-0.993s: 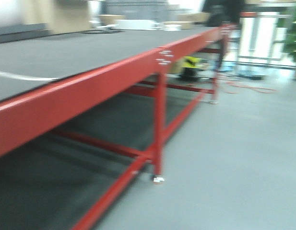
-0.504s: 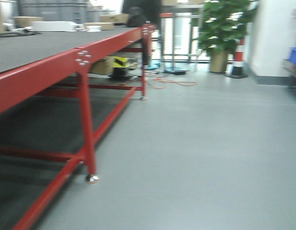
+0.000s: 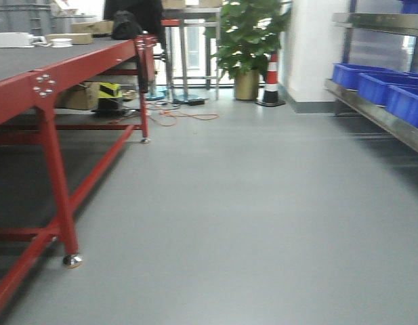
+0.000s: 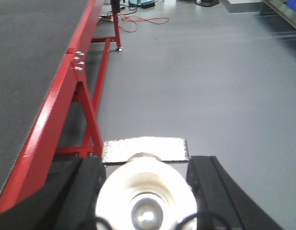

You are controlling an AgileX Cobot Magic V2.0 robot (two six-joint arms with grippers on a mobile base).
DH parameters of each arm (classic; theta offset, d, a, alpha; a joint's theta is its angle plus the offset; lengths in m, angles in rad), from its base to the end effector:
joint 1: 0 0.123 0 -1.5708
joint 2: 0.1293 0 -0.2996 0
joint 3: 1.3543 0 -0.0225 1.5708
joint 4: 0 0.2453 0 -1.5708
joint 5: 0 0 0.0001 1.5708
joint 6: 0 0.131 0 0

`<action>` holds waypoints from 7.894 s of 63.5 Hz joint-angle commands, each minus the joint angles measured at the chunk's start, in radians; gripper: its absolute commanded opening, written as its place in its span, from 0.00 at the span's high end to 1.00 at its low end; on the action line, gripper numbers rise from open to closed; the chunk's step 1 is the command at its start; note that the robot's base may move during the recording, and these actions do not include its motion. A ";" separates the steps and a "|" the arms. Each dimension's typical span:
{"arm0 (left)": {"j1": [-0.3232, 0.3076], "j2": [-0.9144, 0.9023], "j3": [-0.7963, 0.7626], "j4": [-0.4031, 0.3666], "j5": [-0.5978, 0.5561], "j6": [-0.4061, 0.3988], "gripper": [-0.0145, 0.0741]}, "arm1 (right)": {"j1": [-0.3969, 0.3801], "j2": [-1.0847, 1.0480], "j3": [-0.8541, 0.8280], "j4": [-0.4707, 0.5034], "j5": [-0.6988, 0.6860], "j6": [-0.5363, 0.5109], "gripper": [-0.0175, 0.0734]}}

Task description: Place valve from conveyor to right shelf box

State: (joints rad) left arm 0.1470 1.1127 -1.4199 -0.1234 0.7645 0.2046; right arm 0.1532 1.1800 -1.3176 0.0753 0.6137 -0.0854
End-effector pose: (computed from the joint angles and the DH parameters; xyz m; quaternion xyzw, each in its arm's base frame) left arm 0.2419 0.0245 0.4747 0.0111 0.8236 0.0392 0.5657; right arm 0.2737 0.0480 0.4395 -0.0854 0.8255 0.0540 0.5552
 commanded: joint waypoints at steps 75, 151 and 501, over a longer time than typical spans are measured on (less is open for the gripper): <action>-0.006 -0.012 -0.014 -0.015 -0.052 -0.007 0.96 | -0.004 -0.016 -0.010 -0.008 -0.076 -0.001 0.98; -0.006 -0.012 -0.014 -0.015 -0.052 -0.007 0.96 | -0.004 -0.016 -0.010 -0.008 -0.076 -0.001 0.98; -0.277 0.307 -0.371 -0.090 -0.172 0.001 0.96 | 0.117 0.187 -0.448 0.015 -0.106 -0.001 0.98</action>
State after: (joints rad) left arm -0.0673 1.3633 -1.7056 -0.1912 0.6516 0.2065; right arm 0.2290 1.3186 -1.6808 0.0787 0.5812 -0.0854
